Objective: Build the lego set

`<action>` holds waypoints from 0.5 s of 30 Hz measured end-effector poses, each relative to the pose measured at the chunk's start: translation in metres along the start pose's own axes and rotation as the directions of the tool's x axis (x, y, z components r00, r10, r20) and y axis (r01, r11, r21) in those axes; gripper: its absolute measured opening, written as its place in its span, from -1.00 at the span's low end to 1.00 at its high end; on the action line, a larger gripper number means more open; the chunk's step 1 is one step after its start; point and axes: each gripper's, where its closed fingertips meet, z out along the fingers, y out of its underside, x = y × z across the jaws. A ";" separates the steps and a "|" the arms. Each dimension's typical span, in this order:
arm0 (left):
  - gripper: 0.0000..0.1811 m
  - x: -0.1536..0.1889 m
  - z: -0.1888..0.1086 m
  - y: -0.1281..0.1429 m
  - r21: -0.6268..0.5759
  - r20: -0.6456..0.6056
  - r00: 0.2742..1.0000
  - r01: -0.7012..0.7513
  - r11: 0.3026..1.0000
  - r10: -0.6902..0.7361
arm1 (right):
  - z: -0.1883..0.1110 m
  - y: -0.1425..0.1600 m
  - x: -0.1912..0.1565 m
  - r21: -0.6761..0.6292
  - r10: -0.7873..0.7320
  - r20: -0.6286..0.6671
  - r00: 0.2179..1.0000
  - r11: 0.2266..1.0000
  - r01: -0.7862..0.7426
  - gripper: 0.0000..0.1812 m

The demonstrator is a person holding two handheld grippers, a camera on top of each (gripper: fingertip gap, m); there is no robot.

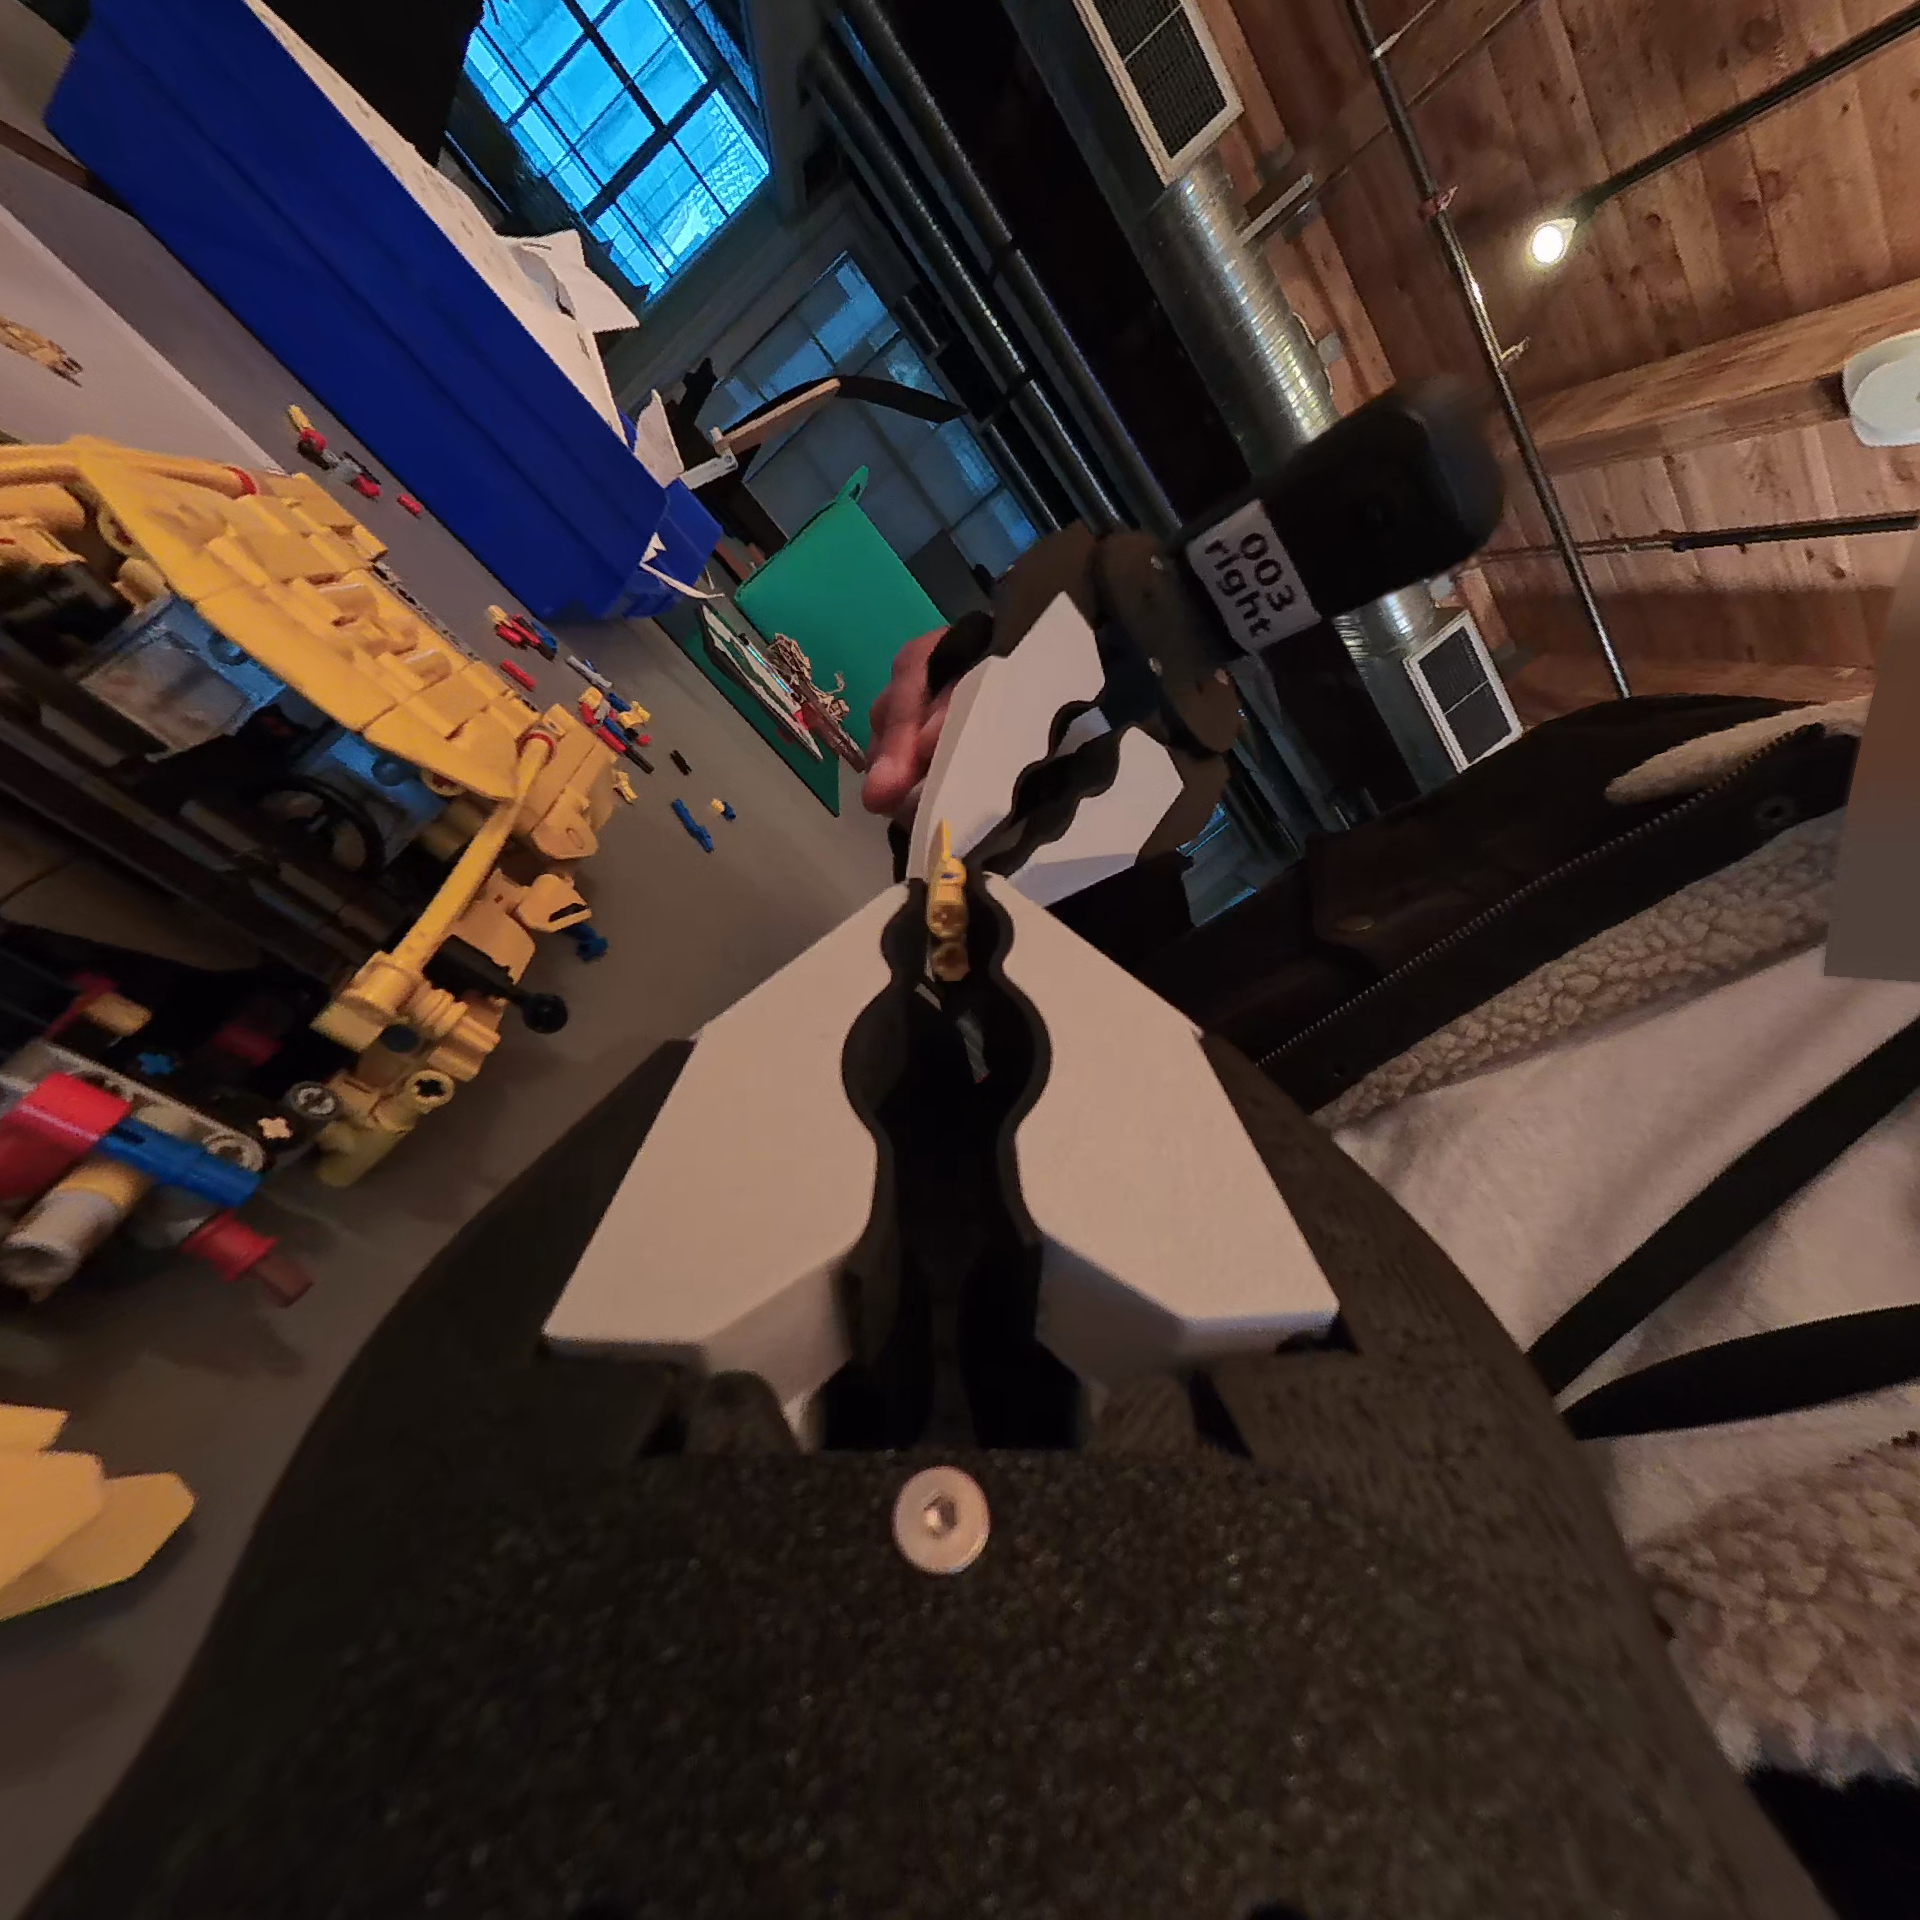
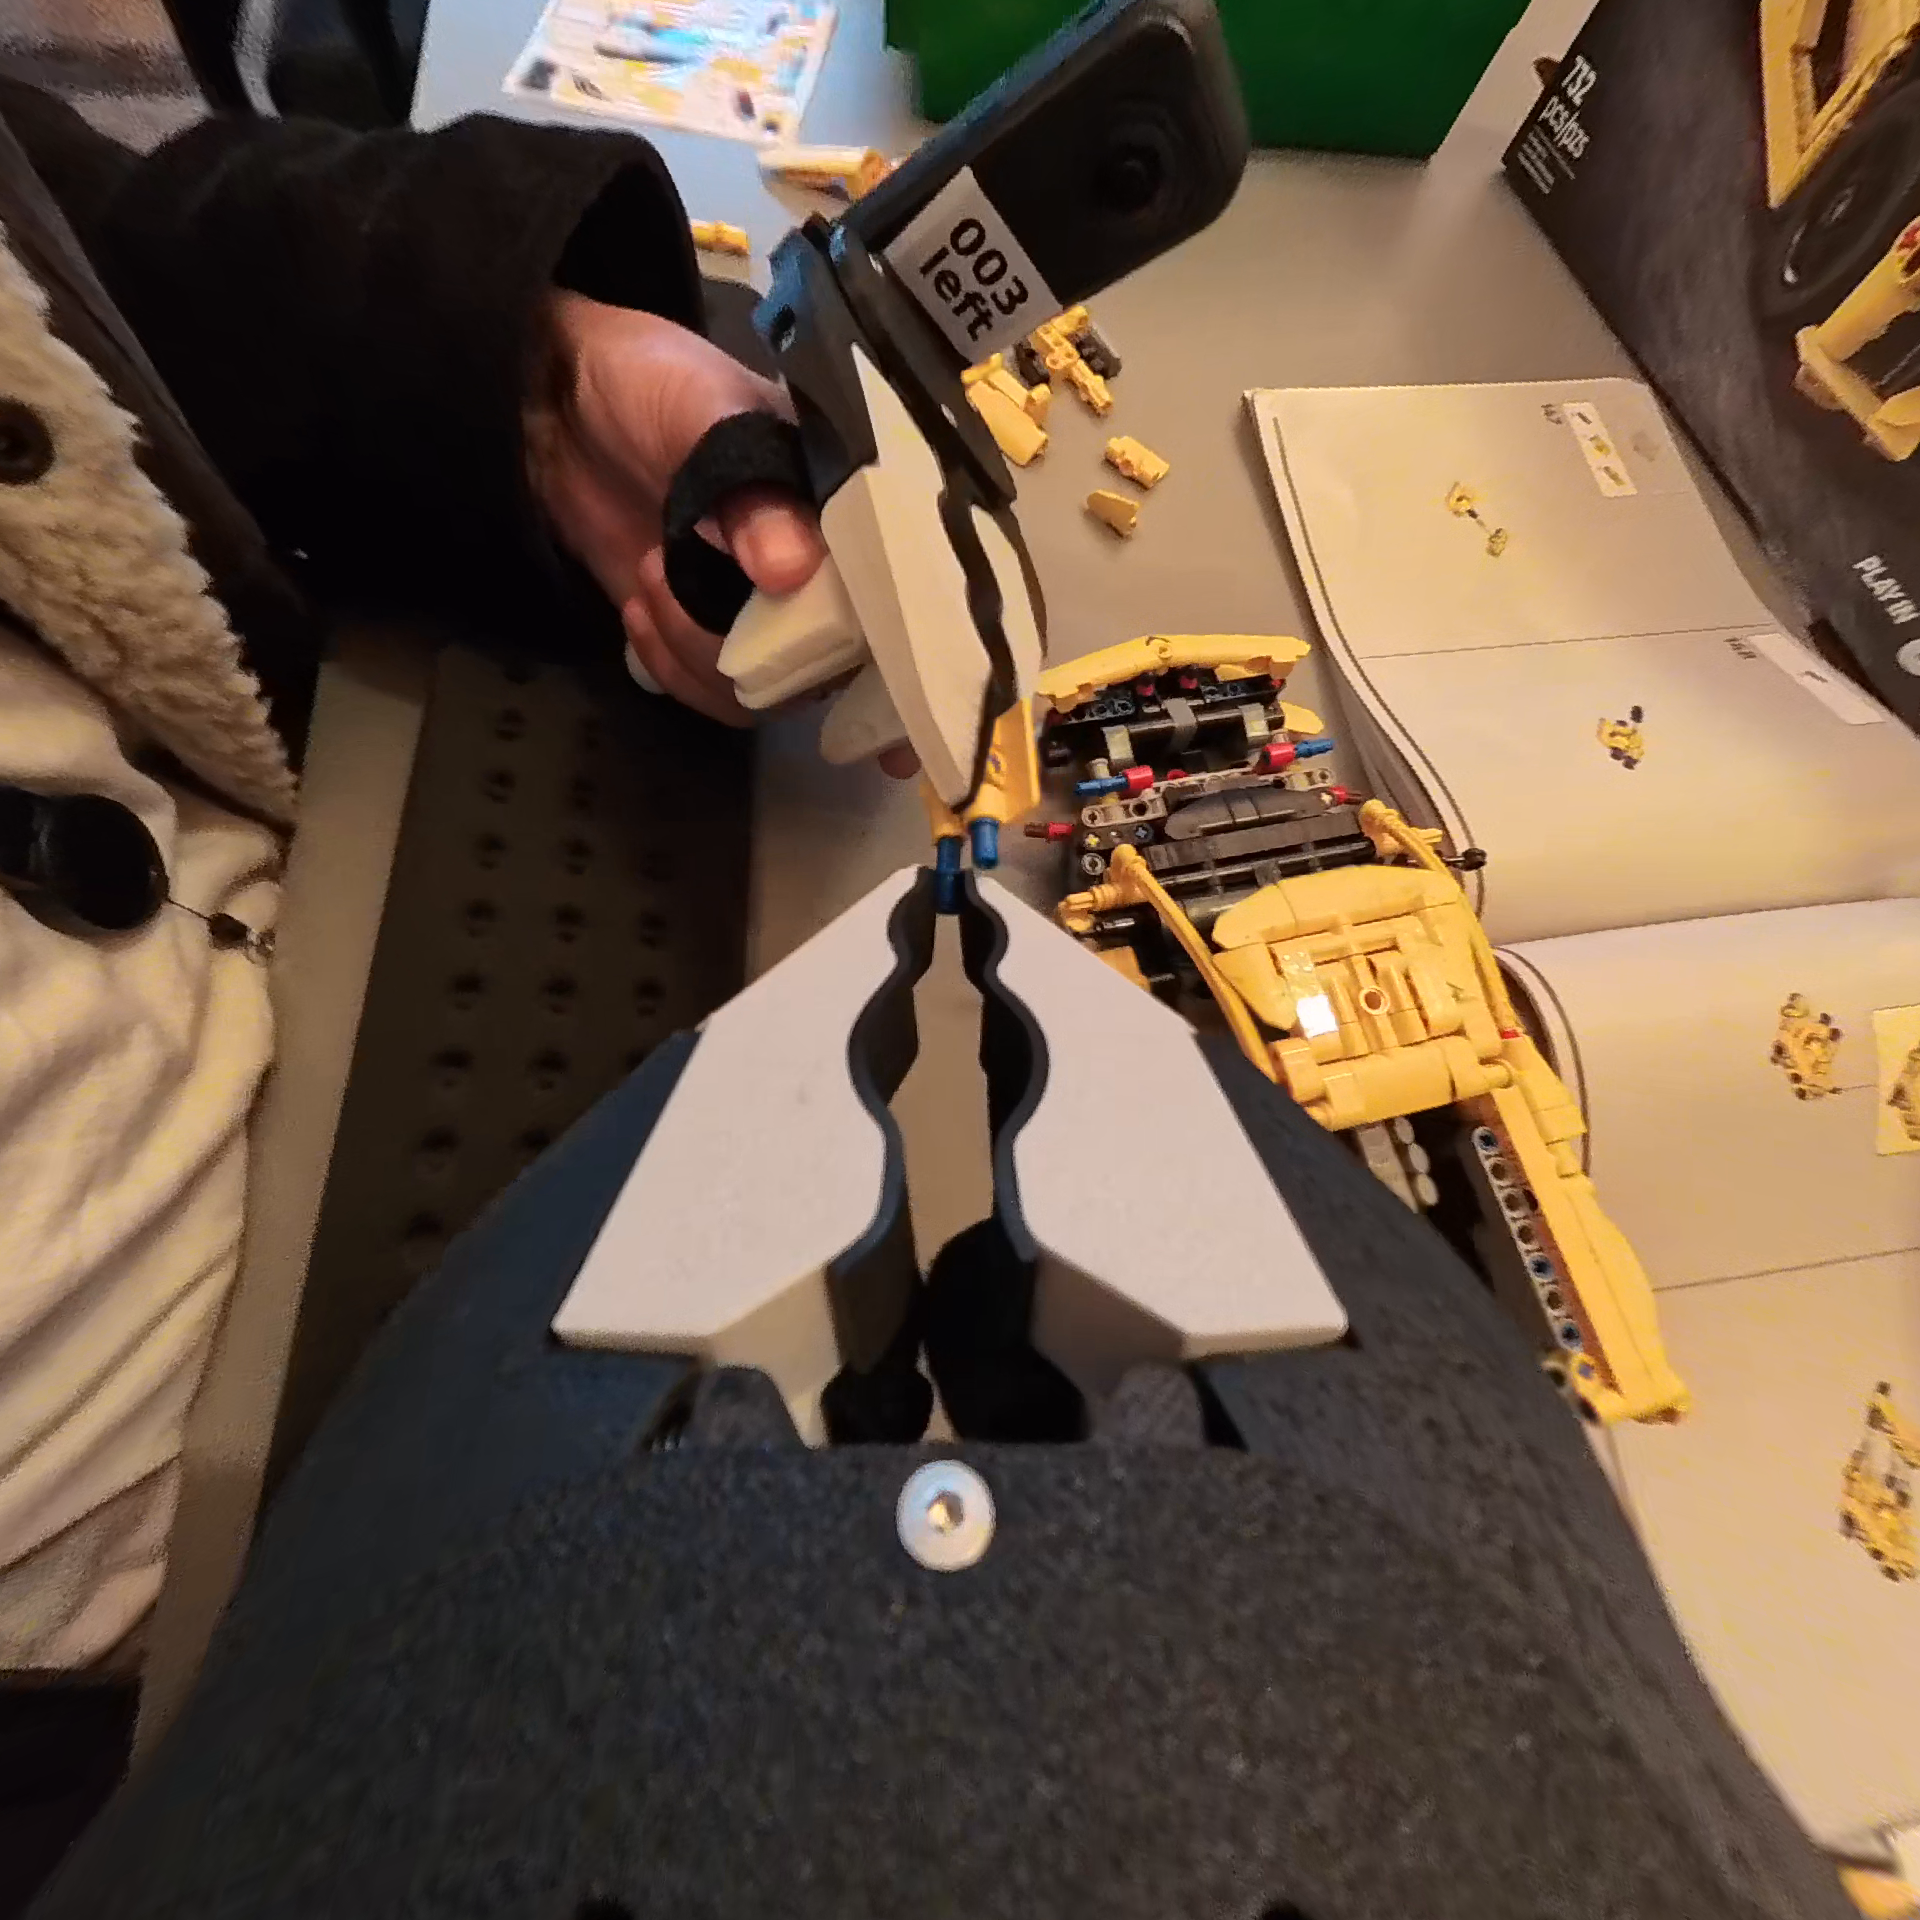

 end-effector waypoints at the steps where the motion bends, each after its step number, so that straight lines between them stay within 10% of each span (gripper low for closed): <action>1: -0.93 0.001 0.000 -0.001 0.005 -0.009 1.000 0.006 1.000 -0.006 | 0.000 -0.001 0.000 0.023 0.023 0.014 1.000 0.999 -0.024 -0.97; 15: -0.92 0.001 0.005 0.011 -0.090 0.042 0.993 -0.110 0.990 0.114 | -0.003 0.005 -0.008 0.070 0.248 0.175 0.953 0.962 -0.263 -0.97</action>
